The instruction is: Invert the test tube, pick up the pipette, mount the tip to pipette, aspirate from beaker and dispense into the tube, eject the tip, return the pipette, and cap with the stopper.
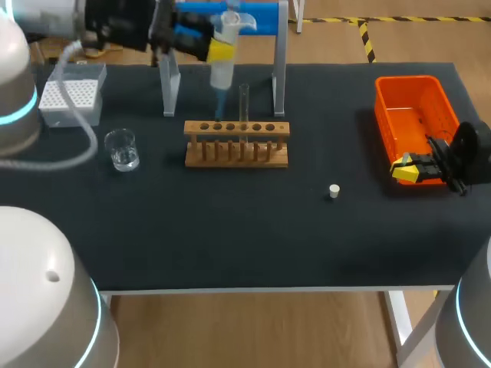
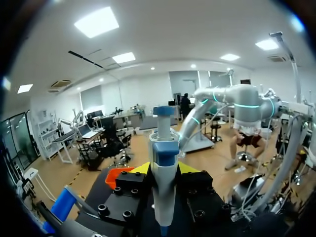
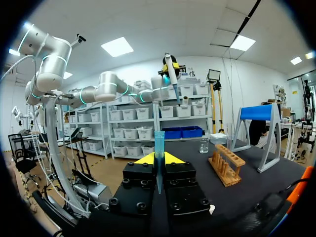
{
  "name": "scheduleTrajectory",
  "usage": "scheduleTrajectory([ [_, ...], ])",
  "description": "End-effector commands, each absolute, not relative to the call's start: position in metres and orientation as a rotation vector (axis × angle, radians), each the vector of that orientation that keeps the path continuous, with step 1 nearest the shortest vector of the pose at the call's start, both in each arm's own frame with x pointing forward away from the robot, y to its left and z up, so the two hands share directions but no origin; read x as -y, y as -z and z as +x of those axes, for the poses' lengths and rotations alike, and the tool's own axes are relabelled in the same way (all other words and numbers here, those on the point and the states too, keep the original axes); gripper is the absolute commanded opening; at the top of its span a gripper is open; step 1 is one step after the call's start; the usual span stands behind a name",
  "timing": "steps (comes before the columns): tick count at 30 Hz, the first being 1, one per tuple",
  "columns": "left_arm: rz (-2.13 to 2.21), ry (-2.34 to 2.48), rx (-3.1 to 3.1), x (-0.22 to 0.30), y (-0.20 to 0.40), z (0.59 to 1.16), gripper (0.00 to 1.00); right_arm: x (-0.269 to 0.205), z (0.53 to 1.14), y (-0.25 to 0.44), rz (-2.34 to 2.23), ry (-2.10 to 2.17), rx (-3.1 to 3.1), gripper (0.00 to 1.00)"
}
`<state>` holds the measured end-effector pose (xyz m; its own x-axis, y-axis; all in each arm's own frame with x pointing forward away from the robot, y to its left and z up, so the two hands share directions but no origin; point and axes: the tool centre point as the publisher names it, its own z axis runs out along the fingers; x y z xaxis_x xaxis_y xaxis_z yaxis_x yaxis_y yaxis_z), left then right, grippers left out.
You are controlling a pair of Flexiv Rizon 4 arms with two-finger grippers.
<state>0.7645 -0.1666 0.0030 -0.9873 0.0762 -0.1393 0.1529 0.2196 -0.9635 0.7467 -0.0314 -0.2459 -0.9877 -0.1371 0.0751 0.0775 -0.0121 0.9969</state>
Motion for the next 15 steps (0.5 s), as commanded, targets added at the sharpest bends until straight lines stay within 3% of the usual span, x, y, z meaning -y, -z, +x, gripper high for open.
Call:
scheduleTrajectory([
  [1,-0.101,1.778,-2.178,0.182,0.000,0.752,0.00,0.032,0.746,0.246,0.064,2.132,2.097,0.00],
  [15,-0.091,1.773,-2.261,0.233,-0.003,0.748,0.00,0.032,0.746,0.246,0.064,2.132,2.097,0.00],
])
